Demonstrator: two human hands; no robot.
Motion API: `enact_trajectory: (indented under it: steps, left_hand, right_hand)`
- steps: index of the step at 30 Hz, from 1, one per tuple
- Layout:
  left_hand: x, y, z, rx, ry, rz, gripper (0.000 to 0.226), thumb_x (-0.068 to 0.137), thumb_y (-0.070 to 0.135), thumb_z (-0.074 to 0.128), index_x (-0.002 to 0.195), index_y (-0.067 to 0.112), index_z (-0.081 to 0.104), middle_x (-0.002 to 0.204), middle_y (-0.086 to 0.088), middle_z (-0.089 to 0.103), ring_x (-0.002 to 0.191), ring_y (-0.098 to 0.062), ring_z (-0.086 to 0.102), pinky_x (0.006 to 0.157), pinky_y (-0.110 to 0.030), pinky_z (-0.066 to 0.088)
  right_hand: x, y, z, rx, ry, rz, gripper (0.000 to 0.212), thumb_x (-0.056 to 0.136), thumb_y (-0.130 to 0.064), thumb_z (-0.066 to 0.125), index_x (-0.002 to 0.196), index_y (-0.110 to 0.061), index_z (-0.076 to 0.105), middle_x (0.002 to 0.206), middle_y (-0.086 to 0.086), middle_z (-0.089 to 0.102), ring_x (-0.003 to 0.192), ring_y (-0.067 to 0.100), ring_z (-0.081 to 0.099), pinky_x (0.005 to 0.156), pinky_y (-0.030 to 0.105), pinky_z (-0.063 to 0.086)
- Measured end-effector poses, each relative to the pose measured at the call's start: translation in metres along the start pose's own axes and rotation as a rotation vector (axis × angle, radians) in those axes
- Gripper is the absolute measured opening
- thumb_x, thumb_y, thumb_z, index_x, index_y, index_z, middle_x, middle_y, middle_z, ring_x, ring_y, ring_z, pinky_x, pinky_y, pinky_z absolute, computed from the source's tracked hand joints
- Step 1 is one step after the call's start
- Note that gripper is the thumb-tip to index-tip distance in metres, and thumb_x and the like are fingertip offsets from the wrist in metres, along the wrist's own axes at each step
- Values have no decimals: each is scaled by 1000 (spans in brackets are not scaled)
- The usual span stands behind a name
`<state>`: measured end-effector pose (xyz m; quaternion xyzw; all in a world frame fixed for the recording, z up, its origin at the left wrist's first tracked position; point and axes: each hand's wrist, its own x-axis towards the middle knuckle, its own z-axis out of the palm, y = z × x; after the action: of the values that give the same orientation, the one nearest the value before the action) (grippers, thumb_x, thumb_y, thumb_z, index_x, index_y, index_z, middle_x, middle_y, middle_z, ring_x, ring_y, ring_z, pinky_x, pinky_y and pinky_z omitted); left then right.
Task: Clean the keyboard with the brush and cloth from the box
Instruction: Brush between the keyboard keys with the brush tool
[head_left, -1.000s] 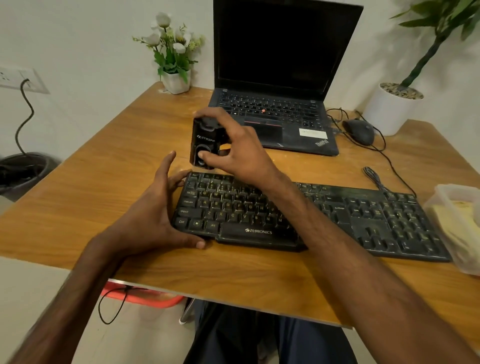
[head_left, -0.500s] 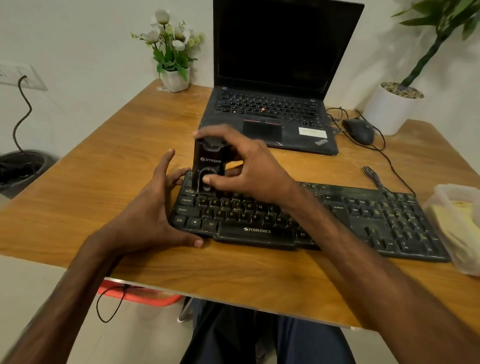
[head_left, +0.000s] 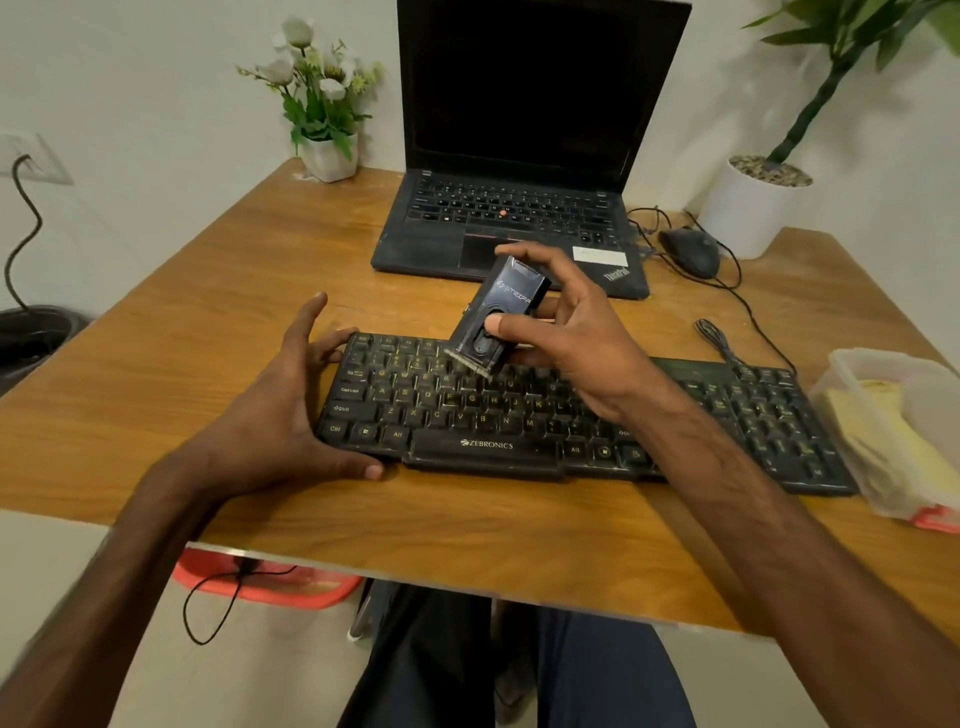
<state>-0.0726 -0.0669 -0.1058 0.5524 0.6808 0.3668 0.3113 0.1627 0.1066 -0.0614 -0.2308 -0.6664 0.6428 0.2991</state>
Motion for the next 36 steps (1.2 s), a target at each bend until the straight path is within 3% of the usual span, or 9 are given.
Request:
enact_trajectory:
  steps: [3,6,9,13,20,26,30,33,36]
  left_hand:
    - [-2,1,0,-7,-5,-1,164,26,56,97,147,58,-13,156,24,25,141,8,25,121,-31,16]
    - [-2,2,0,-19,-8,-5,163,27,55,97,148,57,-13,149,30,27,130,23,25,119,-28,17]
    - [-2,1,0,-19,-8,-12,163,27,55,97,148,57,-12,149,30,26,137,12,26,120,-31,17]
    - [-1,0,0,-7,-7,-2,162,28,55,97,148,57,-11,151,28,26,143,4,23,122,-34,17]
    - [-2,1,0,-15,-10,-7,162,26,58,96,149,57,-10,144,36,27,141,6,23,120,-30,18]
    - [-2,3,0,8,-3,-12,163,26,61,95,149,55,-12,150,29,25,143,3,23,122,-34,17]
    - [-3,4,-1,20,-3,-10,164,26,63,93,151,51,-12,149,29,25,141,5,23,121,-32,17]
    - [-3,3,-1,14,-10,-4,163,28,61,94,151,51,-12,145,34,26,133,15,25,118,-27,18]
    - [-2,2,-1,14,-10,-7,162,28,60,94,151,52,-12,142,36,25,134,14,23,116,-24,17]
  right_hand:
    - [-2,-4,-2,182,20,127,61,83,1,71,134,-25,52,120,18,66,100,32,71,69,36,61]
    - [-4,-6,-7,195,60,124,59,80,3,72,130,-25,55,124,18,63,101,32,70,73,42,61]
    - [-9,-9,-12,88,112,67,64,73,5,77,126,-25,56,126,16,58,101,32,69,74,45,61]
    - [-15,-12,-11,-147,155,-7,68,65,7,82,124,-19,59,112,-3,56,96,7,63,76,28,59]
    - [-1,-10,-9,-103,157,64,75,69,7,80,128,-27,48,127,13,54,107,30,65,73,44,61]
    - [0,-12,6,-341,-121,7,71,71,-2,82,126,-35,50,131,2,53,108,23,64,75,33,60]
    - [3,-23,16,-739,27,-233,73,75,-8,80,135,-31,45,131,-3,52,98,7,61,71,18,59]
    - [2,-32,14,-676,73,-261,73,75,-9,80,136,-30,45,130,-4,52,101,10,63,77,25,60]
    - [-10,-22,27,-571,-118,-193,74,75,-6,80,135,-32,45,122,-16,49,102,12,62,72,26,61]
